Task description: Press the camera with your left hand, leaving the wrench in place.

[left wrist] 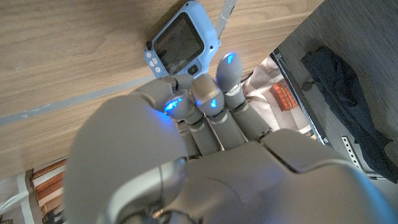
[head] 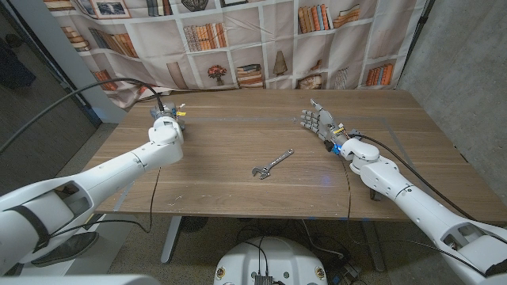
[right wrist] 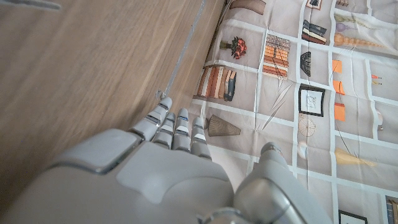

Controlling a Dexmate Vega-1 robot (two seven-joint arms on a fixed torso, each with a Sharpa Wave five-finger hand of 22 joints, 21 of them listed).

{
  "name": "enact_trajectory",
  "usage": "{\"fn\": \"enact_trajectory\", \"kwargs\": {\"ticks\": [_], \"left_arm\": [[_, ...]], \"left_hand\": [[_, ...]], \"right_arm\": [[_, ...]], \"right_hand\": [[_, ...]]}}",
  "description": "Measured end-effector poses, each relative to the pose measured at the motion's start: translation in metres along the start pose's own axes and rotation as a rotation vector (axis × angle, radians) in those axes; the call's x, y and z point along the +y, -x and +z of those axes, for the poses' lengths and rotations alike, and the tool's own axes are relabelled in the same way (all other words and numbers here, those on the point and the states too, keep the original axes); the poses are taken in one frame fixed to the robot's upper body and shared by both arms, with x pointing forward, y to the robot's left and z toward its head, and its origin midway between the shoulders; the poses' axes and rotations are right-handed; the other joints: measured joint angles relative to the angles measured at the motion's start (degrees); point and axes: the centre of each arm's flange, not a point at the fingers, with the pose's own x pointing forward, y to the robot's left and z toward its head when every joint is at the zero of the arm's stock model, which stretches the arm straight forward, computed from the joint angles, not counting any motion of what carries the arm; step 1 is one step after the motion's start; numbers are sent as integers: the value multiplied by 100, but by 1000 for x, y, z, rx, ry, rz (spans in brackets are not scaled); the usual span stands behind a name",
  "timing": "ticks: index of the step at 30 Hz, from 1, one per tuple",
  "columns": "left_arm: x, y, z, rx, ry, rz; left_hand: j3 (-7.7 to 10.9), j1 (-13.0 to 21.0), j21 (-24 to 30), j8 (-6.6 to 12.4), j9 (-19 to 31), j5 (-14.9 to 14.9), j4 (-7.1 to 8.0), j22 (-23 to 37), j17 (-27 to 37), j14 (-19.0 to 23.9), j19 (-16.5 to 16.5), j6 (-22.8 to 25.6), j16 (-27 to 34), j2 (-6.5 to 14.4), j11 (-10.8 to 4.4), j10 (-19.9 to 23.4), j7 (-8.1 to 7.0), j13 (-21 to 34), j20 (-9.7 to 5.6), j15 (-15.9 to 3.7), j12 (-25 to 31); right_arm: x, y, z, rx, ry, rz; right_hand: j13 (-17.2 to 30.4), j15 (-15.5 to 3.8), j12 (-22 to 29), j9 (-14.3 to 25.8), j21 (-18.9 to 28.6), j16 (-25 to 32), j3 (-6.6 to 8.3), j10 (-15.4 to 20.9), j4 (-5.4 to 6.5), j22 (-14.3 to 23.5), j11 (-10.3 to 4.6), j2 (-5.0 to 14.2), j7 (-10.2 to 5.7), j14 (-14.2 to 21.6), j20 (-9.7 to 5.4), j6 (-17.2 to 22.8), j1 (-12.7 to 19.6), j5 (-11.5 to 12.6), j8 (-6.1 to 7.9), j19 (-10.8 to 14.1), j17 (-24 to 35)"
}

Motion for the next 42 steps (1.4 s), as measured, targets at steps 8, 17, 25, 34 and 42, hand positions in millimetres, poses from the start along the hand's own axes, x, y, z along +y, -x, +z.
{"fn": "enact_trajectory", "kwargs": {"ticks": [8, 17, 25, 34, 42], "left_arm": [[-3, 1, -1, 8, 4, -6], [-5, 3, -1, 16, 3, 2], [-11, 9, 2, 19, 5, 11], [-14, 12, 3, 24, 8, 19], [-16, 15, 3, 31, 12, 25]], "left_hand": [[0, -53, 0, 14, 2, 0, 0, -49, 15, 0, 0, 12, 0, 53, 1, 1, -28, -47, 0, 0, -30], [17, -75, 0, 25, 2, 0, -18, -80, -24, 0, 1, 166, -21, 30, -17, -17, 2, 24, 0, 0, -6], [24, -75, 22, 83, 2, -1, -25, -74, -31, 0, 1, 292, -21, 30, -6, -6, -13, -52, -1, 0, -14], [49, -76, 22, 83, -2, -48, 0, -104, -39, 0, 1, 350, -21, 29, -6, -6, -18, -63, -1, 0, -30], [72, -121, 22, 38, -2, -48, -23, -106, -14, 0, 1, 351, -21, -15, -6, -5, -16, -114, -1, 0, -52]], "right_arm": [[0, 0, 0, 1, 2, 1], [-1, 2, 0, 1, 3, 3], [-2, 4, 0, -3, 5, 2], [-3, 6, 0, -5, 4, 1], [-3, 7, 0, -5, 5, 3]], "right_hand": [[0, 0, 0, 0, 0, 0, -38, 0, -12, 0, 0, 0, 0, 0, 0, 0, 0, 0, 0, 0, 0], [0, -1, 0, 0, 0, 0, -37, 0, -11, 0, 0, 0, 0, 0, 0, 0, 0, 0, 0, -1, 0], [0, -1, 0, 0, 0, 0, -37, 0, -11, 0, 0, 0, 0, 0, 0, 0, 0, 0, 0, -1, 0], [0, -2, 0, 0, 0, 0, -37, 0, -11, 0, 0, 0, 0, 0, 0, 0, 0, 0, 0, -1, 0], [0, -2, 0, 0, 0, 0, -37, 0, -11, 0, 0, 0, 0, 0, 0, 0, 0, 0, 0, -1, 0]]}}
